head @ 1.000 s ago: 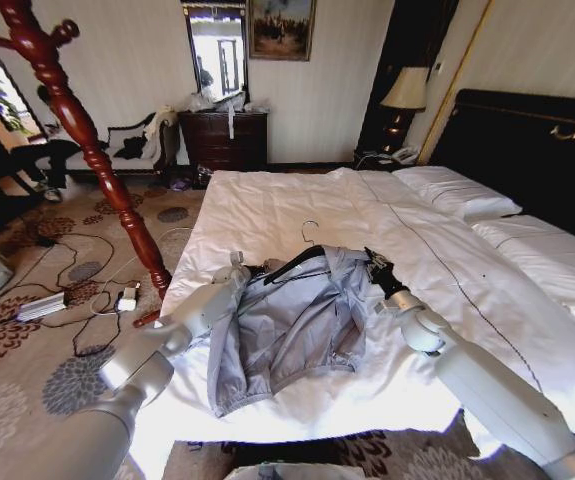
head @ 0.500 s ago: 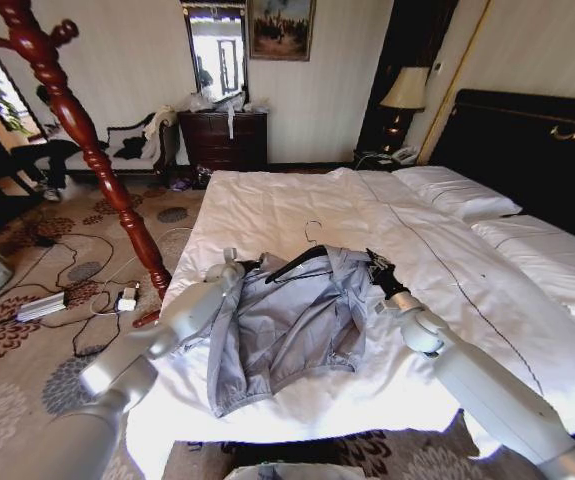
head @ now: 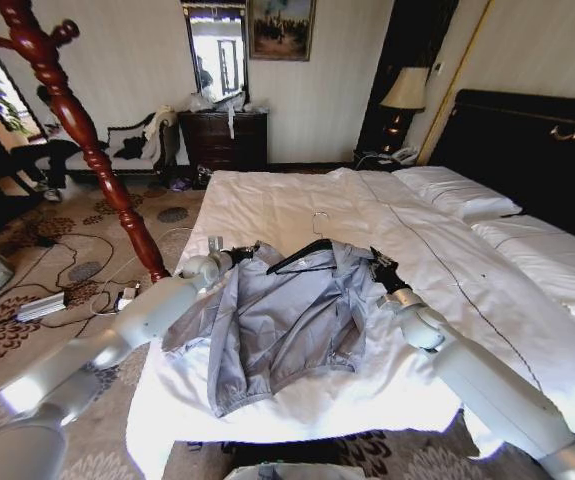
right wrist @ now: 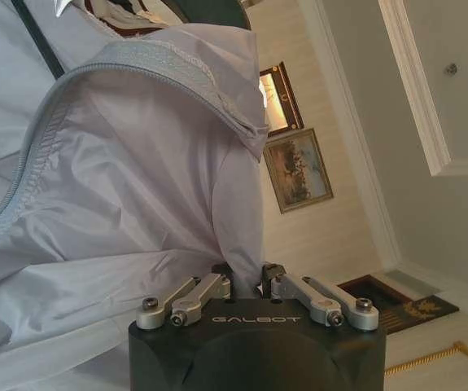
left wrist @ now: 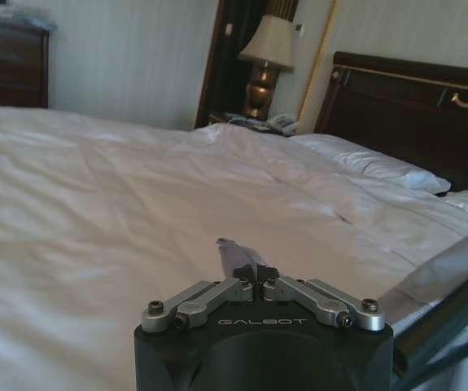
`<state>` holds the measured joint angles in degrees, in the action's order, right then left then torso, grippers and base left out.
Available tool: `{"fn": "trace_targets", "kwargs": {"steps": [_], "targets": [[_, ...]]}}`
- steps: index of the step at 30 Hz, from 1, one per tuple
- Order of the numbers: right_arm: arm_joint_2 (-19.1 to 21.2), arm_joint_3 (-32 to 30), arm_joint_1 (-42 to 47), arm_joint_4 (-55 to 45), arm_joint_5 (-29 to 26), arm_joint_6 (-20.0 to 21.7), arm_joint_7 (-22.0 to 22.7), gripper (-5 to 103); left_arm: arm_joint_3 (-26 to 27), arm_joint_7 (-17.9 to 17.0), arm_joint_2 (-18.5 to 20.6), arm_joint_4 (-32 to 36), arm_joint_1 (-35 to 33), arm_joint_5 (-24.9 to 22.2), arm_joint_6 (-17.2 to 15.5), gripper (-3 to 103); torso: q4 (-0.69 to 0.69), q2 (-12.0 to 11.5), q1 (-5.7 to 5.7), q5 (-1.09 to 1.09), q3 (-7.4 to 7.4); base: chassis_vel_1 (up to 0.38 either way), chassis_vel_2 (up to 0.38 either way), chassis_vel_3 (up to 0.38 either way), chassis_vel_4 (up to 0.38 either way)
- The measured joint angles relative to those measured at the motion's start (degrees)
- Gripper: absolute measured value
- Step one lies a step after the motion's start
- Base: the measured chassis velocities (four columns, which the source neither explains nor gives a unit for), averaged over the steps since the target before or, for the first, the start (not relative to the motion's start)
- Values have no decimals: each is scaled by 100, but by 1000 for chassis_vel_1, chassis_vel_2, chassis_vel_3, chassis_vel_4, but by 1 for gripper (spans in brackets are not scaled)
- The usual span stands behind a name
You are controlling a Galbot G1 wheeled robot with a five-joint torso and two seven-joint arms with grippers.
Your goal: Pick up the clothes from the bed and hang them on the clothes hanger.
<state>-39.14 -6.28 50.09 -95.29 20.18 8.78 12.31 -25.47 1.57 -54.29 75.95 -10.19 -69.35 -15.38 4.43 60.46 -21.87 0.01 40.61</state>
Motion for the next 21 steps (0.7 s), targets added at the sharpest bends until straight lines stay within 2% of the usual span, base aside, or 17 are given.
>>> {"fn": "trace_targets", "kwargs": {"steps": [2, 6, 11, 21], "targets": [[49, 0, 18, -61, -101, 81, 33, 15, -42, -30, 56, 148, 57, -41, 0, 1, -1, 0, 0, 1, 0, 0, 0, 0, 0], [125, 17, 18, -193, -363, 279, 69, 15, -206, -197, 81, 526, 271, -176, -18, 1, 8, 0, 0, -2, 0, 0, 0, 0, 0], [135, 71, -5, -329, -431, 360, -19, 15, -289, -350, -12, 649, 382, -212, -40, 1, 3, 0, 0, -1, 0, 0, 0, 0, 0], [97, 123, 26, -297, -433, 441, -96, 15, -408, -430, -51, 1069, 319, -136, -48, 1, 4, 0, 0, -1, 0, 0, 0, 0, 0]]}}
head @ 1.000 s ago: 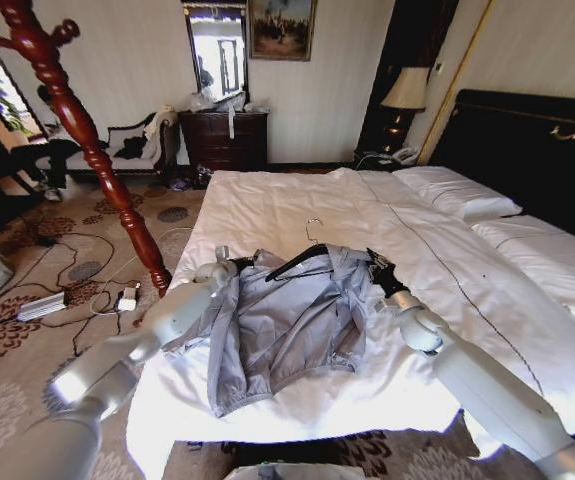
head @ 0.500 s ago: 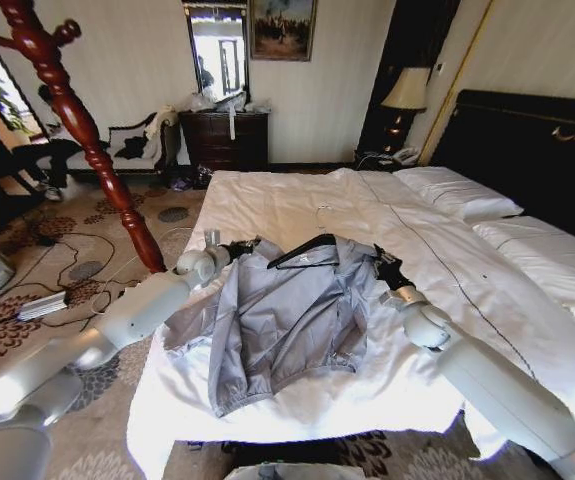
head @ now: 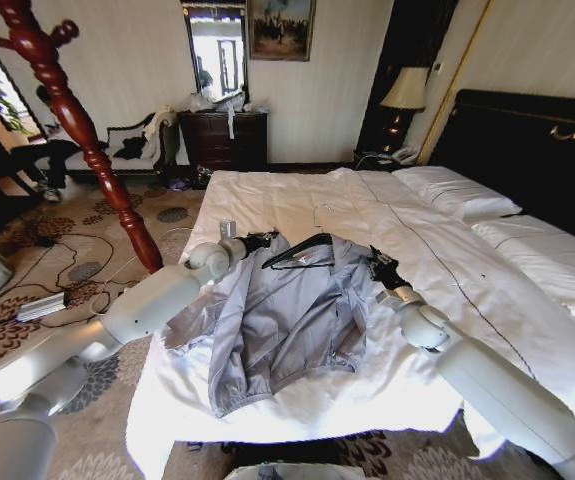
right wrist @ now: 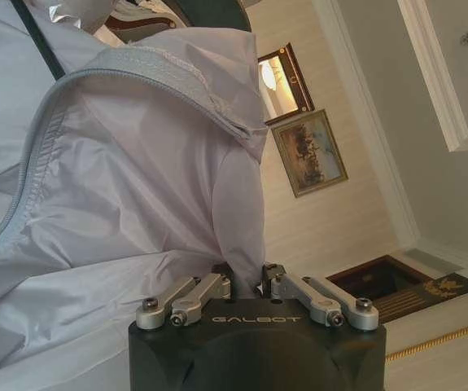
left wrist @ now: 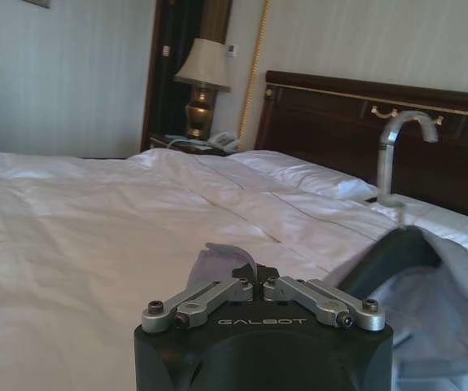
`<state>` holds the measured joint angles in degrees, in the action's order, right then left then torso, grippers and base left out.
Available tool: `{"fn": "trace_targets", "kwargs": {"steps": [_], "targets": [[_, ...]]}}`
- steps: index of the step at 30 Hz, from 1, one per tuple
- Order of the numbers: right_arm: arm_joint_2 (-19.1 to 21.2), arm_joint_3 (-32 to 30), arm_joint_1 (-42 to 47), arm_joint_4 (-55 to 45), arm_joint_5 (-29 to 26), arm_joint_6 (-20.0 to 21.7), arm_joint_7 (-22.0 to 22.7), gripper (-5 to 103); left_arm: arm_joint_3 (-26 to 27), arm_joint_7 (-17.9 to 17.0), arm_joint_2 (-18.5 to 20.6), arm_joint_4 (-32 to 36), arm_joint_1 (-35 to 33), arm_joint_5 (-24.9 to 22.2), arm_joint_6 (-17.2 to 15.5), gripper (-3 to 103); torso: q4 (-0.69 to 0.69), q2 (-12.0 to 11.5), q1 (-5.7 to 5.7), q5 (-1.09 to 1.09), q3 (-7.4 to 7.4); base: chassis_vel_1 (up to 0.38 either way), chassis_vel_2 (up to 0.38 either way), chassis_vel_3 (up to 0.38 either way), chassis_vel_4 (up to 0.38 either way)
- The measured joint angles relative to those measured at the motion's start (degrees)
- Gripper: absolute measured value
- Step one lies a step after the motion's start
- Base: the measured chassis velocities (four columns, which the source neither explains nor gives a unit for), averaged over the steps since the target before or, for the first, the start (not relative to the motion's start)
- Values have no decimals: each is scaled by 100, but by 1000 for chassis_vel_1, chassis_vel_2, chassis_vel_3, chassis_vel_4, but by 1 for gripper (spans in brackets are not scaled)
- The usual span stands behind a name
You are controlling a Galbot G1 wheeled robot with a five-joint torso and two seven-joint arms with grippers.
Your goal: Pick up the clothes from the bed and hang them on the clothes hanger.
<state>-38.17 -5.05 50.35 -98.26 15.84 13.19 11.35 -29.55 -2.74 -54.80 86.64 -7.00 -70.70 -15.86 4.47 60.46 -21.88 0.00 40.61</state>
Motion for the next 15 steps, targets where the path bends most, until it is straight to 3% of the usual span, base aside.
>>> {"fn": "trace_targets", "kwargs": {"steps": [15], "targets": [[-47, 355, -746, 83, -383, 239, 13, 15, -5, 41, 143, 499, 163, 84, -1, 1, -1, 0, 0, 0, 0, 0, 0, 0, 0]]}}
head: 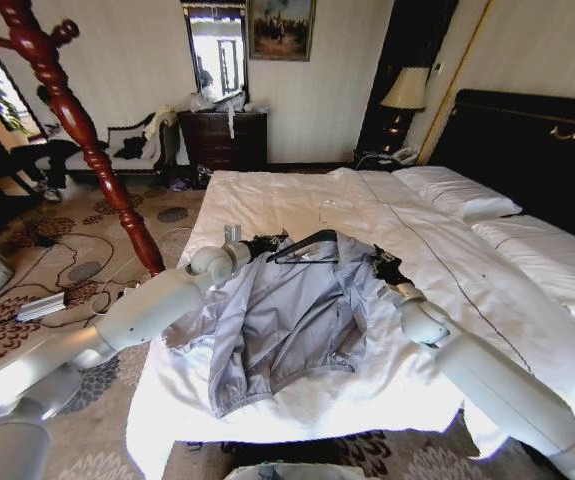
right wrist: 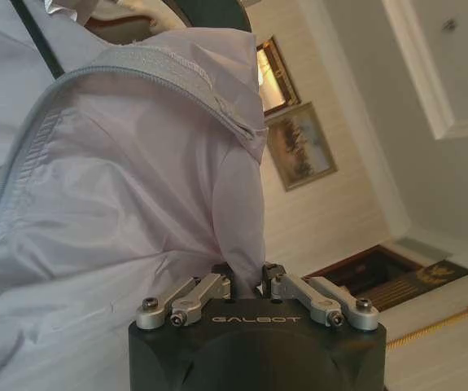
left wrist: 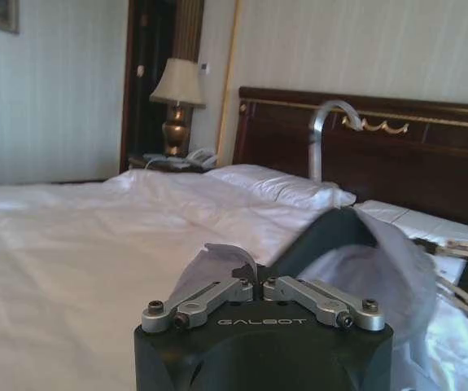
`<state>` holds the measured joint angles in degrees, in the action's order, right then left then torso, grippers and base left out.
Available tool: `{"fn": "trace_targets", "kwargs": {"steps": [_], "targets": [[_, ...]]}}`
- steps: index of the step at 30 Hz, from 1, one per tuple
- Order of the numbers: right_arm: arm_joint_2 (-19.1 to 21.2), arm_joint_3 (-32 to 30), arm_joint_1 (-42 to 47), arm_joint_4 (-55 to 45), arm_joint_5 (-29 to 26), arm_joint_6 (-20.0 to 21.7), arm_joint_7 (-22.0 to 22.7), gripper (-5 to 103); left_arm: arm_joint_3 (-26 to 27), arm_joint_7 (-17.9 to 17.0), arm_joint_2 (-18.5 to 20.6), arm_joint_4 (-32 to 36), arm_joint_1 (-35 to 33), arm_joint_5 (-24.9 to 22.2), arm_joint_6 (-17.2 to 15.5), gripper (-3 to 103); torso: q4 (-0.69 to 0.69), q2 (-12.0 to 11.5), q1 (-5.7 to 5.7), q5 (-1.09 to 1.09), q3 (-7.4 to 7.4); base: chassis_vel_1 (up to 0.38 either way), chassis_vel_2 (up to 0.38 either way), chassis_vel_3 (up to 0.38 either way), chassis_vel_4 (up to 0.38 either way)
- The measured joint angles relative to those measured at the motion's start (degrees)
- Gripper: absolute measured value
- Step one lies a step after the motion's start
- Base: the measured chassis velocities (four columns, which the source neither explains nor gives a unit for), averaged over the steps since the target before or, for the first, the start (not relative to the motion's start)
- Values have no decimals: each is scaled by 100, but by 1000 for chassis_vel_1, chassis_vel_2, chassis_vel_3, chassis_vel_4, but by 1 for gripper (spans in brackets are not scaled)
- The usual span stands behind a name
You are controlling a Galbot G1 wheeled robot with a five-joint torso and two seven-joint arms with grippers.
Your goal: Pick up the clothes from the bed and hang them on the clothes hanger.
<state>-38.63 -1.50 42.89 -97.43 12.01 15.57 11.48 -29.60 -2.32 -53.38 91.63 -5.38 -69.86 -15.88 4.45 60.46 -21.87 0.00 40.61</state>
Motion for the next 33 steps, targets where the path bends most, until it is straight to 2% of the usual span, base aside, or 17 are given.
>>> {"fn": "trace_targets", "kwargs": {"steps": [7, 11, 16, 18, 22, 25, 29, 33], "targets": [[-64, 438, -616, -58, -257, 166, 14, 15, -77, -6, -305, 72, 354, 12, 11, 1, 3, 0, 0, -1, 0, 0, 0, 0, 0], [-66, 551, -791, -115, -406, 241, 29, 15, -160, 63, -325, 73, 568, 14, 22, 1, 1, 0, 0, 0, 0, 0, 0, 0, 0], [-68, 641, -984, -121, -489, 249, 30, 15, -225, 231, -309, -84, 870, 35, 60, 1, 1, 0, 0, 1, 0, 0, 0, 0, 0], [-102, 729, -1088, -169, -491, 255, 29, 15, -393, 453, -321, -295, 1252, 0, 140, 1, 1, 0, -1, 1, 0, 0, 0, 0, 0], [-229, 808, -1110, -212, -491, 344, 48, 15, -571, 725, -337, -378, 1574, -36, 235, 1, 1, 0, -1, -1, 0, 0, 0, 0, 0], [-279, 843, -1120, -191, -488, 362, 62, 15, -686, 815, -267, -176, 1575, -65, 251, 1, 2, 0, -1, -1, 0, 0, 0, 0, 0], [-274, 812, -1149, -95, -526, 358, 75, 15, -788, 905, 17, 249, 1311, 29, 272, 1, 0, 0, 0, 1, 0, 0, 0, 0, 0], [-220, 738, -1075, -132, -574, 356, 77, 15, -785, 922, 156, 274, 1173, 212, 312, 1, 1, 0, 0, 1, 0, 0, 0, 0, 0]]}}
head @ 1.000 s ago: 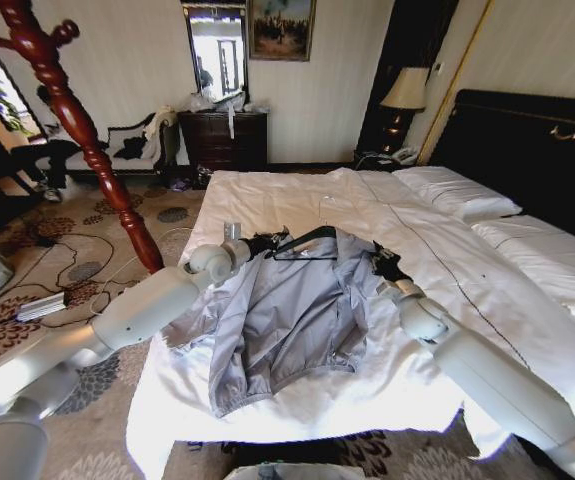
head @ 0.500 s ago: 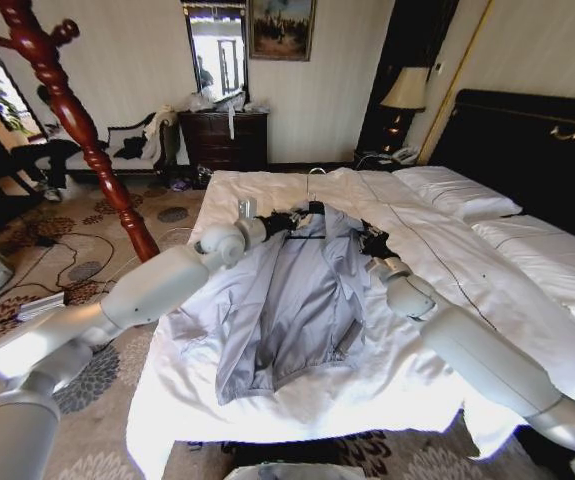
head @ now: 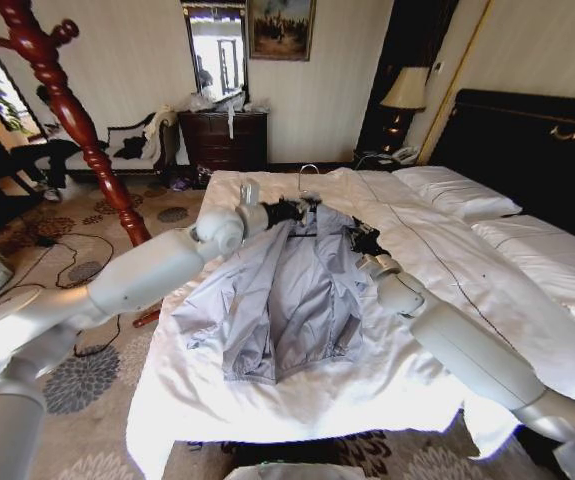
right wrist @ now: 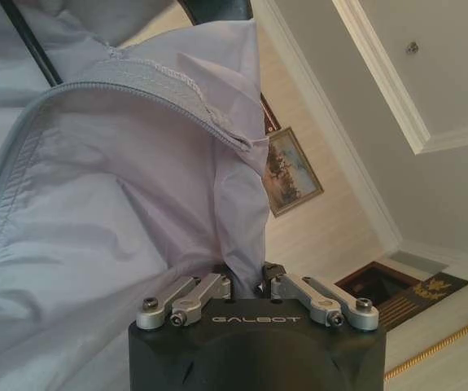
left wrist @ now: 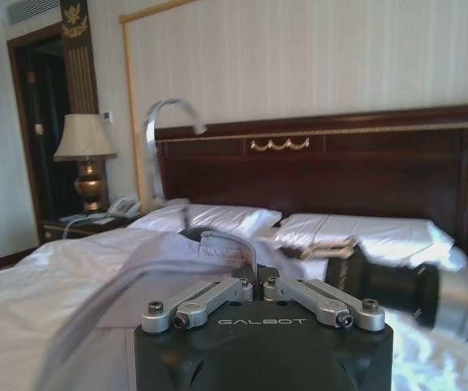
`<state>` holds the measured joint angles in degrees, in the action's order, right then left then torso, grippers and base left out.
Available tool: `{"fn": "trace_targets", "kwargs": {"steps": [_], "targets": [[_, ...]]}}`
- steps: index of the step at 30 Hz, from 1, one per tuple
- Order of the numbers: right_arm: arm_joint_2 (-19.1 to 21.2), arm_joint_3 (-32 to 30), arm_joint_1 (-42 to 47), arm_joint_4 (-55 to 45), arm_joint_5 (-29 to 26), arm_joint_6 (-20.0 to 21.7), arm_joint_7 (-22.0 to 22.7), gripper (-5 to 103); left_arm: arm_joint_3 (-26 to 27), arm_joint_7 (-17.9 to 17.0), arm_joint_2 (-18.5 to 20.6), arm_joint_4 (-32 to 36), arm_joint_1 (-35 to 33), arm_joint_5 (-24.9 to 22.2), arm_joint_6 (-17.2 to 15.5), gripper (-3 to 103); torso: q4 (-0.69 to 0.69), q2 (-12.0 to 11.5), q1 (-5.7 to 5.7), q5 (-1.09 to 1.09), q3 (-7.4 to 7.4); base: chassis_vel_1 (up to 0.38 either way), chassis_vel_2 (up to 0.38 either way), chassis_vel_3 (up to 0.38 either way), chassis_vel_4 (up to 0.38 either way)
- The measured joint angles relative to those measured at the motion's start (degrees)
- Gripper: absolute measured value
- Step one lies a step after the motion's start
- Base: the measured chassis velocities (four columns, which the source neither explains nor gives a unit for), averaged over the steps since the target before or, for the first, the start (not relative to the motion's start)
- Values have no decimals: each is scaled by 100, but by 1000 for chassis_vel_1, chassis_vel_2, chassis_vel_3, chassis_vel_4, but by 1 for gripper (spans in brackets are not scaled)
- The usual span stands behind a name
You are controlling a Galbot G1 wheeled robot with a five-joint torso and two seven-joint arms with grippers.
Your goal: Pick up the clothes from the bed and hang them on the clothes hanger.
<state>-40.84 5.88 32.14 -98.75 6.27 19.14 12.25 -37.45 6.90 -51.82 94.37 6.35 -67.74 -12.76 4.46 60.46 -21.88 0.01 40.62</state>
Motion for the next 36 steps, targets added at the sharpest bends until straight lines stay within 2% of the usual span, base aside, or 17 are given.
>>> {"fn": "trace_targets", "kwargs": {"steps": [5, 8, 13, 16, 18, 19, 23, 26, 28, 29, 31, 33, 34, 36], "targets": [[17, -141, 200, -151, -27, 1, 20, 15, -3, -30, 65, -33, -118, 284, 90, -2, 0, 0, 0, 0, 0, 0, 0, 0, 0], [-27, -219, 304, -232, -18, 12, 35, 15, -37, -152, 11, -42, -163, 381, 171, 3, 0, 0, 0, 1, 0, 0, 0, 0, 0], [-258, -333, 546, -398, 3, 116, 75, 15, -180, -182, -41, 144, -183, 314, 296, 20, 0, 0, 0, -1, 0, 0, 0, 0, 0], [-343, -360, 601, -417, -3, 143, 90, 15, -245, -159, -23, 270, -148, 271, 314, 25, 0, 0, 0, -1, 0, 0, 0, 0, 0], [-374, -383, 633, -419, -13, 152, 100, 15, -285, -157, 16, 365, -116, 254, 314, 36, 1, 0, 0, -1, 0, 0, 0, 0, 0], [-374, -383, 633, -419, -13, 152, 100, 15, -285, -157, 16, 365, -116, 254, 314, 36, 1, 0, 0, -1, 0, 0, 0, 0, 0], [-370, -482, 715, -407, -33, 152, 109, 15, -311, -159, 209, 565, -86, 253, 316, 58, -1, 0, 0, -1, 0, 0, 0, 0, 0], [-346, -545, 770, -408, -50, 152, 110, 15, -310, -159, 307, 680, -86, 245, 336, 64, 0, 0, 0, 0, 0, 0, 0, 0, 0], [-330, -627, 853, -412, -75, 151, 121, 15, -297, -126, 409, 841, -86, 255, 388, 74, 1, 0, 0, 0, -1, 0, 0, 0, 0], [-330, -627, 853, -412, -75, 151, 121, 15, -297, -126, 409, 841, -86, 255, 388, 74, 1, 0, 0, 0, -1, 0, 0, 0, 0], [-329, -668, 914, -417, -107, 149, 140, 15, -304, -149, 490, 901, -78, 356, 324, 86, 2, 0, 0, 0, -1, 0, 0, 0, 0], [-312, -682, 953, -418, -89, 127, 156, 15, -328, -354, 557, 913, -68, 491, 200, 96, 0, 0, 0, -1, 0, 0, 0, 0, 0], [-312, -682, 953, -418, -89, 127, 156, 15, -328, -354, 557, 913, -68, 491, 200, 96, 0, 0, 0, -1, 0, 0, 0, 0, 0], [-274, -682, 975, -418, -63, 90, 157, 15, -351, -601, 644, 957, -70, 489, 51, 98, 1, 0, 0, 1, 0, 0, 0, 0, 0]]}}
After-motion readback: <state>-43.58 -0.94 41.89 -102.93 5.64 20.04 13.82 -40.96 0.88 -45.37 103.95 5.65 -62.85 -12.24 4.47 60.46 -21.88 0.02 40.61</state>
